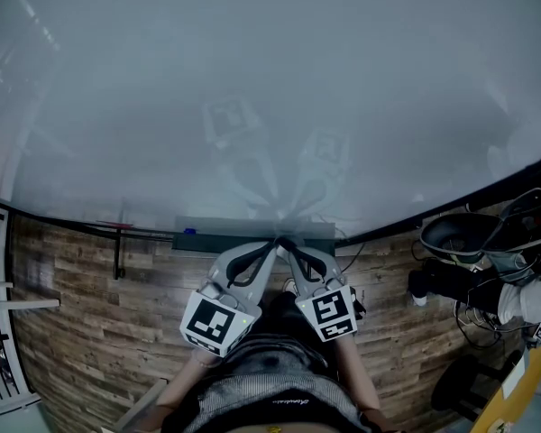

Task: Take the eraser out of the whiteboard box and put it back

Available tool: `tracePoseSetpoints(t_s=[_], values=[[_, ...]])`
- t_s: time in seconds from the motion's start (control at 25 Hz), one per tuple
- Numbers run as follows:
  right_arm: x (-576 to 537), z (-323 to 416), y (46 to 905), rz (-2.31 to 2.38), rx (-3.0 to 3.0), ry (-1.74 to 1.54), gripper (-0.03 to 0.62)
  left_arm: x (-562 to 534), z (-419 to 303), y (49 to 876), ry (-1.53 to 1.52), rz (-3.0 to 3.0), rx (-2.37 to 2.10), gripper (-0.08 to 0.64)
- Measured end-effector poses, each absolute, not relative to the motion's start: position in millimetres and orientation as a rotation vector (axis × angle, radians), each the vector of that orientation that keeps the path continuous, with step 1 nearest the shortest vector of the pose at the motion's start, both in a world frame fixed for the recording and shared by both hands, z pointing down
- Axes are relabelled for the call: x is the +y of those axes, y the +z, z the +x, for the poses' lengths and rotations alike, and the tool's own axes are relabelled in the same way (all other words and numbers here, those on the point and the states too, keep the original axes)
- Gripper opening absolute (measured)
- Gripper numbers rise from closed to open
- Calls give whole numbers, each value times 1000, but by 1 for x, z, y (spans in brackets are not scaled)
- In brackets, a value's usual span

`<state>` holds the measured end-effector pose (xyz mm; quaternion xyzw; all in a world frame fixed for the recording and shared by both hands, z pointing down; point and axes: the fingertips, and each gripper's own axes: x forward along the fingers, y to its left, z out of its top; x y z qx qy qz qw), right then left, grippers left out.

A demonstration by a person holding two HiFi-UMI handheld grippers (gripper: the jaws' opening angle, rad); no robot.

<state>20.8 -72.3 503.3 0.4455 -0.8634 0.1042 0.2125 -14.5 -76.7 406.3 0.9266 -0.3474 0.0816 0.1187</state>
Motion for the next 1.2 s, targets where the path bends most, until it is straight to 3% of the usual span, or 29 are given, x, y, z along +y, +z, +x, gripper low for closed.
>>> tracePoseSetpoints(t_s=[0.04,0.12,0.48,0.76,1.2], values=[[-71,20,502,1226,-2407,279,7,-76,-15,406,236,2702,-1019,2],[-69,17,503,1191,-2417,262,83,-75,-15,406,234,2695,-1024,2],[-67,14,509,1114,-2433,272,181,-73,-21,407,237,2670,-1058,2],[-66,10,522,1039,-2428,278,204,-72,-24,410,251,2678,-1096,2],[-75,21,532,1070,-2403,341,183,-73,-27,409,241,2632,-1128,2]])
